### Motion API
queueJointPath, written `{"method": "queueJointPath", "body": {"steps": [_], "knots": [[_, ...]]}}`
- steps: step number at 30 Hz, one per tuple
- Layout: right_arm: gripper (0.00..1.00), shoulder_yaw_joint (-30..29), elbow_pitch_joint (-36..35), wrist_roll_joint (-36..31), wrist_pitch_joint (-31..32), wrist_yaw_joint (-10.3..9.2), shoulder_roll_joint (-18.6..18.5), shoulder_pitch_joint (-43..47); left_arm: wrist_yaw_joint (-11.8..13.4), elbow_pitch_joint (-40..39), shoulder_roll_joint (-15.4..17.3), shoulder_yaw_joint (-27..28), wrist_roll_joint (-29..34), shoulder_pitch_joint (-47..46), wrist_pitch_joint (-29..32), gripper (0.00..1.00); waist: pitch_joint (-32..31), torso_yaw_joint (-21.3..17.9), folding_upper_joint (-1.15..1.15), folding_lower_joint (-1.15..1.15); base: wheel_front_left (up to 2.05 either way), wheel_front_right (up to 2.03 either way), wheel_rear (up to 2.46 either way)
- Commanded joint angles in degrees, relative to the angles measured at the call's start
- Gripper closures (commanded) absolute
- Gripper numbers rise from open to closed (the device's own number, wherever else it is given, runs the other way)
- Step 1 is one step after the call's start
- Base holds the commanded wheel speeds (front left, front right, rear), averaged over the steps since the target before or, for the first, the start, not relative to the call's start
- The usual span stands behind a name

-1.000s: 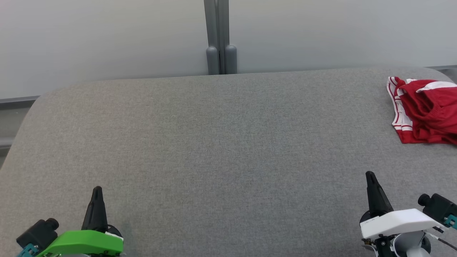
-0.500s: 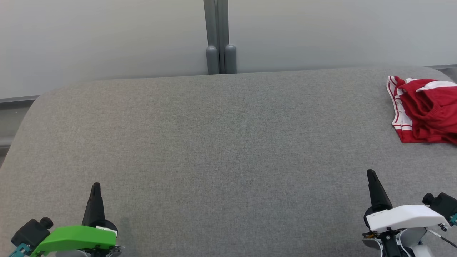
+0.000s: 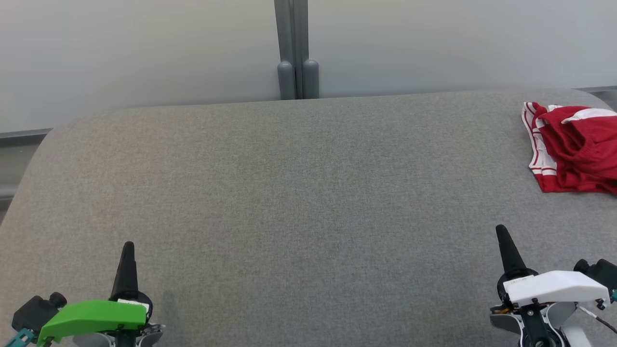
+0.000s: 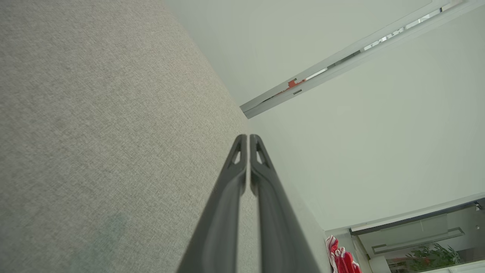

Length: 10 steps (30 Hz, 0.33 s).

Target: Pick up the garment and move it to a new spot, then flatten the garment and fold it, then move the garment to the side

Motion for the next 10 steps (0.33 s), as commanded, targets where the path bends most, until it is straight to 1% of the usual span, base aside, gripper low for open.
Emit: {"method": "queueJointPath", "body": {"steps": [1, 10], "knots": [[1.0, -0.29, -0.26, 1.78, 0.4, -0.04, -0.27, -1.48, -0.09, -0.71, 0.14, 0.28, -1.52, -1.6, 0.48, 1.0, 0.01, 0.0, 0.0, 0.0, 0.0, 0.0, 0.0], [1.0, -0.79, 0.12, 6.66, 1.75, -0.04, -0.25, -2.0, -0.11, -0.73, 0.06, 0.57, -6.48, -2.02, 1.74, 1.0, 0.08, -0.04, 0.0, 0.0, 0.0, 0.0, 0.0]]}}
